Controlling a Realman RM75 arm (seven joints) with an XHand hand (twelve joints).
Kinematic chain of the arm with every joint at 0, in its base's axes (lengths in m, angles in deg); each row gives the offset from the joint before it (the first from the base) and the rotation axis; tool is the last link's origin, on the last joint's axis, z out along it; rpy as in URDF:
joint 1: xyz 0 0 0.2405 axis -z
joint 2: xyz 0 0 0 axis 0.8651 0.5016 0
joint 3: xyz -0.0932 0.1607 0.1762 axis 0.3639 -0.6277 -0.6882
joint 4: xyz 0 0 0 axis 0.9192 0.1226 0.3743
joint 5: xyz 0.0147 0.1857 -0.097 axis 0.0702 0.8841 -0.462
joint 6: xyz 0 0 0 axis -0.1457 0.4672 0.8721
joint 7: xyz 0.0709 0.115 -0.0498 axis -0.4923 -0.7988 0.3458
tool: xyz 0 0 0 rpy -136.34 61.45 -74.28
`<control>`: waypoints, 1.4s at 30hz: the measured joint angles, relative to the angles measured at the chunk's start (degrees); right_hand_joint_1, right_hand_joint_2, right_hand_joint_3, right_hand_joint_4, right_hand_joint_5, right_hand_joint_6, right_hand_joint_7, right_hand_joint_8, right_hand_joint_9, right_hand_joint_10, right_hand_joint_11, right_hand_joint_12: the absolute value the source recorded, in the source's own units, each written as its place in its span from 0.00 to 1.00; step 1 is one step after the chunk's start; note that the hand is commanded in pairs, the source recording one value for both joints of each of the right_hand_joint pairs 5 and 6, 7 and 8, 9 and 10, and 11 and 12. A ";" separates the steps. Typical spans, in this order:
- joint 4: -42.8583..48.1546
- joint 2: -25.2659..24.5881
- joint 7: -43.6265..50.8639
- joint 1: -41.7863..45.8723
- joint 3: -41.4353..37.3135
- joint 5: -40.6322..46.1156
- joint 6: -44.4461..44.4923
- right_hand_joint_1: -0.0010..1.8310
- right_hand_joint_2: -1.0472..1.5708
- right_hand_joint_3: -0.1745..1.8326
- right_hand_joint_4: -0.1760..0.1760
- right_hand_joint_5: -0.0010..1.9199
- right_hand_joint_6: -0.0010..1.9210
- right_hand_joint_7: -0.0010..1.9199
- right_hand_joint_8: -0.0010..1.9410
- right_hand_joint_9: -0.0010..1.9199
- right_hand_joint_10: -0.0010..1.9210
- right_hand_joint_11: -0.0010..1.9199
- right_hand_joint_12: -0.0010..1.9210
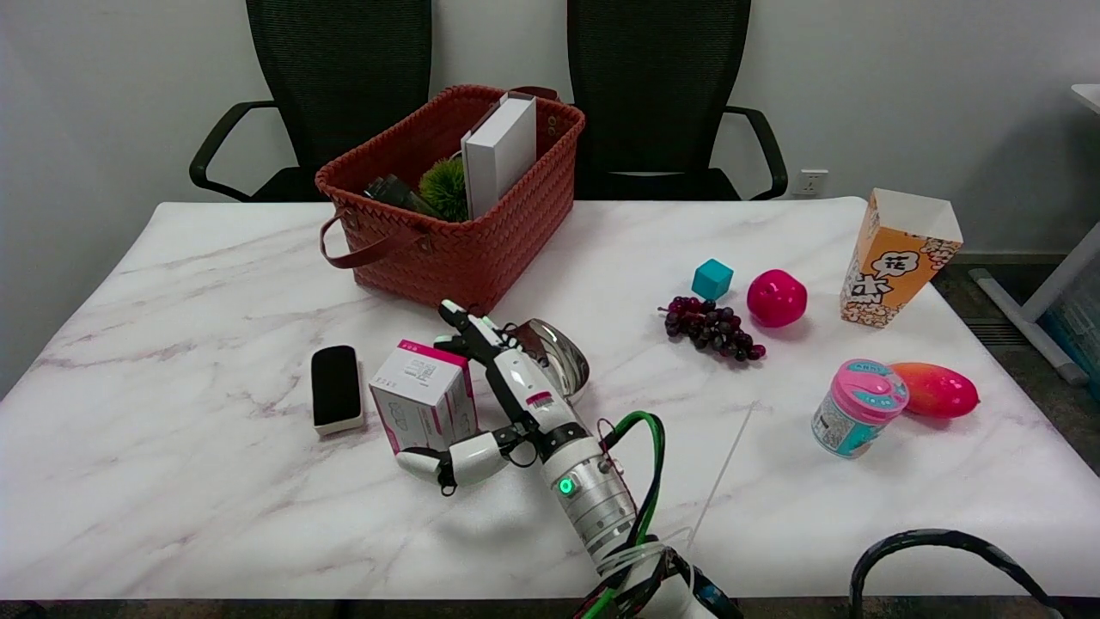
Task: Pick up the white paper box.
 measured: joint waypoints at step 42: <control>-6.06 -0.71 -5.14 -3.93 0.06 -0.17 -0.48 0.60 0.57 0.35 0.50 0.44 0.44 0.50 0.50 0.44 0.44 0.32 0.32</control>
